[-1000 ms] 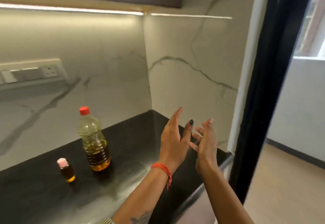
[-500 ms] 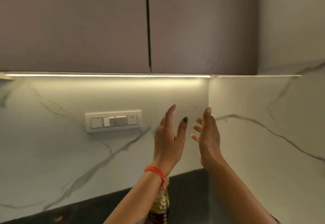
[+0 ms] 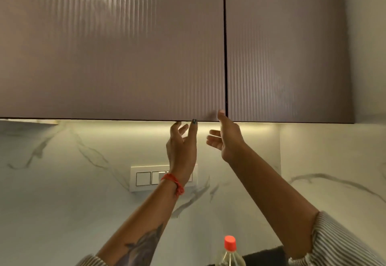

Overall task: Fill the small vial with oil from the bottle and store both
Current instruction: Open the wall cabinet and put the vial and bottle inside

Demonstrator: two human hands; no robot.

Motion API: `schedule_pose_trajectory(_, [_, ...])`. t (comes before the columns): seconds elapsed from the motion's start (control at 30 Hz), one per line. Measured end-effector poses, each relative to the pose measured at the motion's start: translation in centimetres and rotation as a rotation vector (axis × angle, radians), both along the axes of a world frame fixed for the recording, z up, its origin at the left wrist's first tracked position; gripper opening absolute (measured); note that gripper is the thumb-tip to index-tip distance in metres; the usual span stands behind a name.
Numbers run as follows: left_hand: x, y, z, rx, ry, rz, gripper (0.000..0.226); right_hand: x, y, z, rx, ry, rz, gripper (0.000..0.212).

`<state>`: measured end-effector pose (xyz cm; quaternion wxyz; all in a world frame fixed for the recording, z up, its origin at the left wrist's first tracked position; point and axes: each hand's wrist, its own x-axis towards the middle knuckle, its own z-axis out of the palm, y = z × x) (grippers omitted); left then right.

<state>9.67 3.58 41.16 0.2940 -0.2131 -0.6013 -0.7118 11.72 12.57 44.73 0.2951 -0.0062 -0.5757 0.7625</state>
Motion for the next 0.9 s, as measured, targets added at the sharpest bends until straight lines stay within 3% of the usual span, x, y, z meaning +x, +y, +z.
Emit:
schedule_pose_trajectory(0.13, [0.1, 0.5, 2.1, 0.292, -0.122, -0.241, 0.035, -0.6, -0.1, 1.2, -0.13, 0.049, 0.101, 0.029])
schedule_pose_trajectory(0.27, [-0.1, 1.4, 3.0, 0.471, -0.143, -0.335, 0.021, -0.4, -0.1, 1.4, -0.293, 0.106, 0.181, 0.026])
schedule_pose_trajectory(0.53, [1.1, 1.2, 2.4, 0.484, -0.086, -0.4, 0.021, 1.8, -0.3, 0.4, -0.309, 0.193, 0.229, 0.035])
schedule_pose_trajectory(0.73, [5.8, 0.4, 2.3, 0.474, -0.076, -0.465, 0.033, 7.5, -0.7, -0.3, -0.222, 0.257, 0.204, 0.021])
schedule_pose_trajectory(0.9, [10.5, -1.1, 2.0, 0.438, -0.059, -0.522, 0.018, 11.8, -1.5, -0.9, -0.111, 0.305, 0.156, 0.024])
